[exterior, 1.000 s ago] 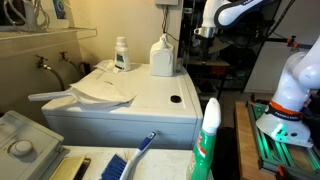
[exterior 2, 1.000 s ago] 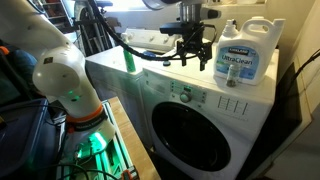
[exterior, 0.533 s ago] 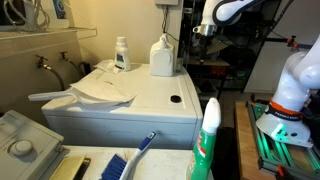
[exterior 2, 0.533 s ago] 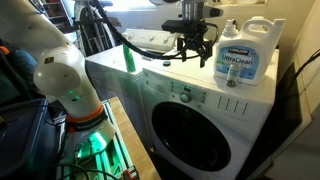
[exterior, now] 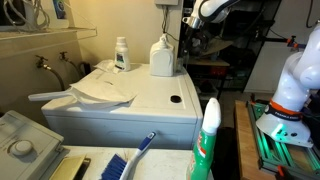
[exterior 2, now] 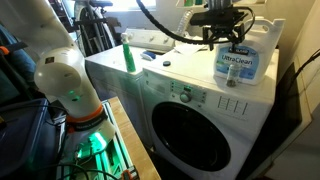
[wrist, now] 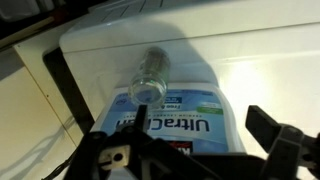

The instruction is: Move the jar to the left side of the machine

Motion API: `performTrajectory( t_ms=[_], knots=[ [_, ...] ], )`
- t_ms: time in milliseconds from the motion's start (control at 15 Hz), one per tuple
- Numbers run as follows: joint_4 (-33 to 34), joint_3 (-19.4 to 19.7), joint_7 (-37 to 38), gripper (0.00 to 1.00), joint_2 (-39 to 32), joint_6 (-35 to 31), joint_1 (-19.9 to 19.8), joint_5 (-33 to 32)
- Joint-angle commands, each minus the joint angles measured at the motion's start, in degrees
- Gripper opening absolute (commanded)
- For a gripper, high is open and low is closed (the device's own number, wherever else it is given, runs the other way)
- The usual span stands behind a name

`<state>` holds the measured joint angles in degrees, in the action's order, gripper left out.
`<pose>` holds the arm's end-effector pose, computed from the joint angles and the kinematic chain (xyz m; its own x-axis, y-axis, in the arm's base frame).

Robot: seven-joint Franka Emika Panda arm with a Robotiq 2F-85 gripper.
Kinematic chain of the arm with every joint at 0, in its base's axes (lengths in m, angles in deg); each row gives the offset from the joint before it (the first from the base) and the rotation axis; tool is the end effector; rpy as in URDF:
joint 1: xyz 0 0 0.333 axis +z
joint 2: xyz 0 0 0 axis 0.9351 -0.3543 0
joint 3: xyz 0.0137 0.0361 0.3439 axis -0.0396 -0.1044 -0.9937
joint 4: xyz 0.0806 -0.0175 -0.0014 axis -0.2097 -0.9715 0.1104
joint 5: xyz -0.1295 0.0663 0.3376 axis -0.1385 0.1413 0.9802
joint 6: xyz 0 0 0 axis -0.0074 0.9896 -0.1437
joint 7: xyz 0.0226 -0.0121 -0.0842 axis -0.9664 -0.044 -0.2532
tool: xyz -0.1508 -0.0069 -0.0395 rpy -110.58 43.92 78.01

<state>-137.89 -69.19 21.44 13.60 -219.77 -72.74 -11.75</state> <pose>0.4985 -0.1426 0.4513 0.9295 0.2612 0.2602 0.2399 -0.9644 0.1111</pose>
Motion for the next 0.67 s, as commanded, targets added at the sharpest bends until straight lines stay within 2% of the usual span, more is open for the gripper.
performTrajectory(
  t_ms=[0, 133, 200, 600],
  knots=[
    [5.02, -1.28, 2.20, 1.00, -6.94, -3.99, -1.59, -4.06],
    [6.89, -1.24, 2.96, 1.00, -8.74, -3.61, -2.51, -6.16],
    [4.65, -2.08, 1.99, 1.00, -6.56, -3.55, -1.98, -4.06],
    [5.66, -2.56, 1.03, 1.00, -8.44, -2.81, -2.56, -6.20]
  ],
)
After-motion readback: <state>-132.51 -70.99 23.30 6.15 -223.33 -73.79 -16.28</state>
